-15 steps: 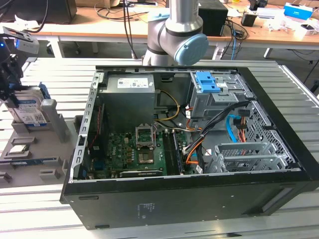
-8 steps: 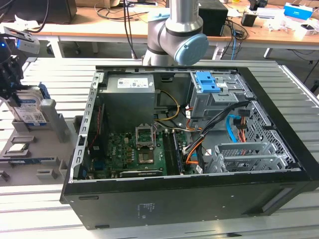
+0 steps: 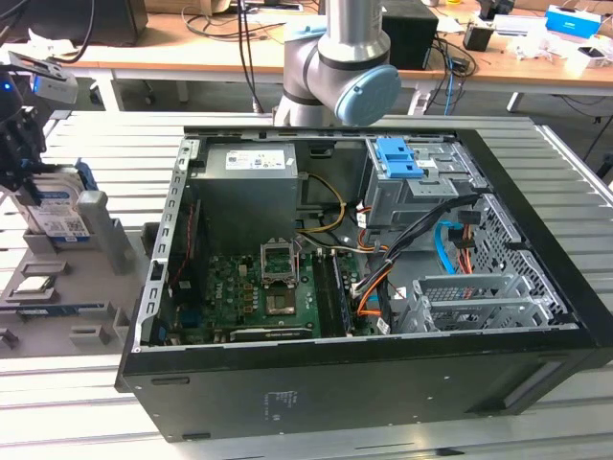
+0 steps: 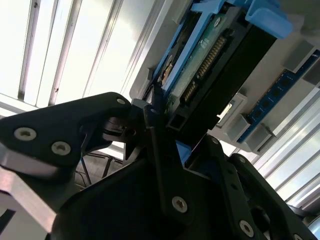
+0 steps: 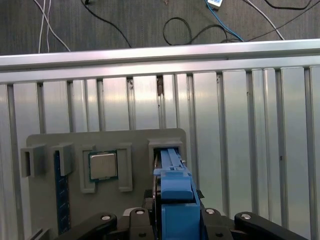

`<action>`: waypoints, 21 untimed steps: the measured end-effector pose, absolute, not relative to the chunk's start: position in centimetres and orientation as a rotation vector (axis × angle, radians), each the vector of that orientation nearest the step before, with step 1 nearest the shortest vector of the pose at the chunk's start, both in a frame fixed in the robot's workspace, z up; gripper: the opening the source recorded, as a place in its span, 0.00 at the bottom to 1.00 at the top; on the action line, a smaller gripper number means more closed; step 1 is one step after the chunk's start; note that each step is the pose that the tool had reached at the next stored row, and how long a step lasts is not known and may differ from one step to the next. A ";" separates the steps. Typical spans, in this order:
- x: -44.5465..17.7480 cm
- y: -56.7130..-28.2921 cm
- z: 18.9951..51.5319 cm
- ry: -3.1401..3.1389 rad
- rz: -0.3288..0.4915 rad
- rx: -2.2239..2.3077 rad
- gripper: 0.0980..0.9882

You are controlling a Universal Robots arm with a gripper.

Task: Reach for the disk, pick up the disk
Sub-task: 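Pick up the disk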

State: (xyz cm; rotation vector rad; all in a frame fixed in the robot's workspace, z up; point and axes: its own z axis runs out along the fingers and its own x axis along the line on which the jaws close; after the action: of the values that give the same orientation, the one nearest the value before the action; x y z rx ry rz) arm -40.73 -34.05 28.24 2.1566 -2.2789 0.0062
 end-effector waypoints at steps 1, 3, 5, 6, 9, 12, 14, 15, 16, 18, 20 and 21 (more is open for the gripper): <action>-40.7 -34.1 28.2 -2.279 0.006 2.157 0.30; -40.7 -34.1 28.2 -2.279 0.006 2.157 0.30; -40.7 -34.1 28.2 -2.279 0.006 2.157 0.30; -40.7 -34.1 28.3 -2.279 0.006 2.157 0.30; -40.7 -34.1 28.7 -2.279 0.007 2.157 0.30; -40.7 -34.0 29.1 -2.279 0.006 2.157 0.30; -40.7 -34.0 29.4 -2.279 0.006 2.157 0.30; -40.7 -34.0 29.6 -2.279 0.006 2.157 0.30; -40.7 -34.0 30.0 -2.279 0.006 2.157 0.30; -40.7 -34.0 30.8 -2.279 0.006 2.157 0.30; -40.7 -34.0 31.2 -2.279 0.006 2.157 0.30; -40.7 -34.0 31.5 -2.279 0.006 2.157 0.30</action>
State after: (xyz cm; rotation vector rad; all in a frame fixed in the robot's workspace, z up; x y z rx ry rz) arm -40.66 -33.99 31.50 2.1566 -2.2788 0.0064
